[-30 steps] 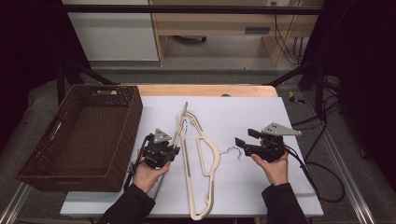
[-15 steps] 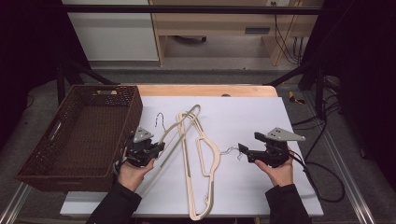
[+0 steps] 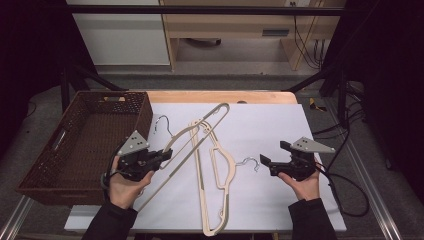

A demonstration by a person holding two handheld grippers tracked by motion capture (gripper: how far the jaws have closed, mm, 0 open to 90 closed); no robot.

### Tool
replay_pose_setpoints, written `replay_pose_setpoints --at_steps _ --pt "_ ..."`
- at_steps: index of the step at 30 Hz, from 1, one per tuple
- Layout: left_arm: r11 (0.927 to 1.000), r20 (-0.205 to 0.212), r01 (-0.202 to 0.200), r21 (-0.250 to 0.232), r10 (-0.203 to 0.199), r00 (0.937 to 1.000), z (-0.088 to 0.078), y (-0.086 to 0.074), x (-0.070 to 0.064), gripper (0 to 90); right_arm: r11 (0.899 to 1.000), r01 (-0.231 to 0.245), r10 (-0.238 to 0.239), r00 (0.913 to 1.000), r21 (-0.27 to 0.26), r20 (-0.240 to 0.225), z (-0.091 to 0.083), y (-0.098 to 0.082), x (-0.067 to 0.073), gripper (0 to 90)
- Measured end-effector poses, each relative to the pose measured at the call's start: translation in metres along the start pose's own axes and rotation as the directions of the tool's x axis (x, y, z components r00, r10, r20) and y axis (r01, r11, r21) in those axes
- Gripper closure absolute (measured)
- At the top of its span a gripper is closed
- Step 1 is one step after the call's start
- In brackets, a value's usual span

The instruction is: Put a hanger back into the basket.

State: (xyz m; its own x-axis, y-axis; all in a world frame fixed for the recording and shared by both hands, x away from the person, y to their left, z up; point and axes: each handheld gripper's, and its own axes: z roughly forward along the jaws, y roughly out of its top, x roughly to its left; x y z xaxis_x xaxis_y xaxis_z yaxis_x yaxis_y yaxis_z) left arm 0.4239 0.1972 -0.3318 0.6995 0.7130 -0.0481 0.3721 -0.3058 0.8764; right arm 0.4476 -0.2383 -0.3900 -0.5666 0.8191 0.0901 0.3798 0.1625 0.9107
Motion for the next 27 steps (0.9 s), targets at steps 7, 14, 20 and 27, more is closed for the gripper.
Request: replay_pose_setpoints --at_steps 7,14,20,27 --pt "0.9973 0.022 -0.048 -0.056 0.049 0.9986 -0.029 0.020 0.003 86.3 1.000 -0.002 0.002 0.9999 -0.009 0.012 -0.003 0.001 -0.001 8.2" --pt "0.9937 -0.007 -0.099 -0.053 0.099 0.9951 -0.051 0.049 0.019 86.3 1.000 0.004 -0.004 0.9999 -0.014 0.014 -0.005 0.002 0.000 7.6" --pt "0.9929 -0.014 -0.108 -0.048 0.108 0.9941 -0.062 0.063 0.043 86.3 1.000 0.009 -0.009 0.9998 -0.006 0.016 -0.003 0.001 0.001 7.2" --pt "0.9924 -0.067 -0.115 -0.043 0.112 0.9915 -0.076 0.066 0.094 86.3 1.000 0.014 -0.014 0.9997 -0.005 0.019 -0.003 0.001 0.000 6.9"
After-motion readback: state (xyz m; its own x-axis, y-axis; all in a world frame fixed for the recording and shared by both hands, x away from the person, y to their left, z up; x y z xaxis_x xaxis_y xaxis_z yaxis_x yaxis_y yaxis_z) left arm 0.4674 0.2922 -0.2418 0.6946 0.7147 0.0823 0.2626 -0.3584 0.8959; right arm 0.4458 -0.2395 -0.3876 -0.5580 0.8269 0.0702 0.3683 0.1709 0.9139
